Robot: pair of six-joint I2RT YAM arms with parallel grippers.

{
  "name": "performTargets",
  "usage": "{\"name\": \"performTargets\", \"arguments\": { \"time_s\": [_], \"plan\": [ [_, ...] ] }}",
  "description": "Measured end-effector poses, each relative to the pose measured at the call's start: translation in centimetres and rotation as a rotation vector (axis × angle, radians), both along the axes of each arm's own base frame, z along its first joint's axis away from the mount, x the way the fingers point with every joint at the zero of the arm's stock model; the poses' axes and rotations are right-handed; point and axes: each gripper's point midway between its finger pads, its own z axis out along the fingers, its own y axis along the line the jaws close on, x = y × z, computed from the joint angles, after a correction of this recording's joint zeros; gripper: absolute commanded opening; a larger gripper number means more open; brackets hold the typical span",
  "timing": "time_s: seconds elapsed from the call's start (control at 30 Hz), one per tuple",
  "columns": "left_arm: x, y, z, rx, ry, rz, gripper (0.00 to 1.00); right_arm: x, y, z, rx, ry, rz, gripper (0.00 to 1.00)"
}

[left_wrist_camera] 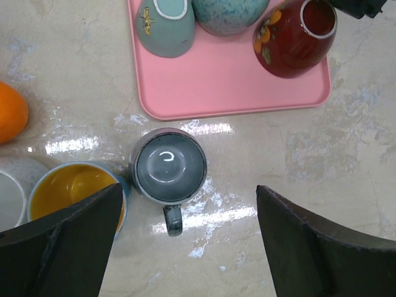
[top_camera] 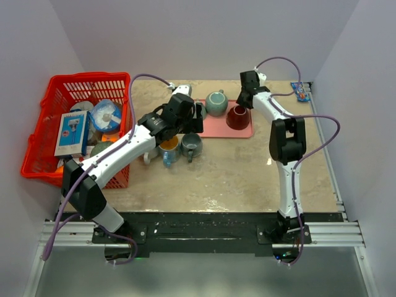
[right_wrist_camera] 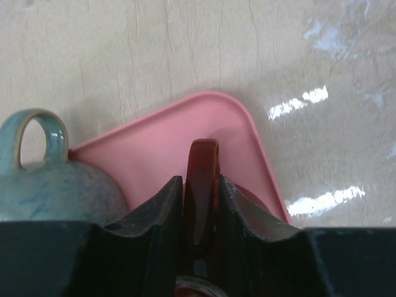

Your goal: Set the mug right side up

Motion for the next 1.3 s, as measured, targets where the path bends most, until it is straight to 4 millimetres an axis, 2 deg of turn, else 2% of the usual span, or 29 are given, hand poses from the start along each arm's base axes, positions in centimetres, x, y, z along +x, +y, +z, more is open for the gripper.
{"name": "performTargets", "arguments": {
  "time_s": [0.1,0.27,0.4,0.73,0.83,0.9,1.17,1.3],
  "plan": [
    [0.0,0.1,0.0,-0.001,0.004,-0.001,0.93,-1.6,0.2,-0.4,0.016,0.047,0.015,0.28],
    [-0.1,-0.1,-0.1,-0.006,0.007,-0.007,0.93,-3.8,0.2,-0.7,0.033,0.098,0.021,0.43],
    [-0.1,-0.2,-0.1,-0.010,0.011,-0.014,0.93,-4.5,0.3,-1.3,0.032,0.126,0.041,0.44],
    [-0.4,-0.1,-0.6,-0.004,0.024,-0.018,0.93,-4.2,1.1,-1.4,0.014,0.152,0.154,0.33],
    [-0.3,-0.1,-0.6,-0.005,0.023,-0.018,0.93,-3.9,1.3,-1.8,0.005,0.163,0.174,0.17],
    [-0.3,-0.1,-0.6,-0.004,0.023,-0.018,0.93,-3.5,1.4,-1.7,0.001,0.160,0.187,0.00],
    [-0.3,0.0,-0.6,-0.005,0.024,-0.015,0.93,-3.5,1.5,-1.6,-0.001,0.144,0.206,0.00],
    [-0.2,0.0,-0.6,-0.005,0.024,-0.014,0.93,-4.3,1.5,-0.1,0.017,0.075,0.218,0.00]
  ]
}}
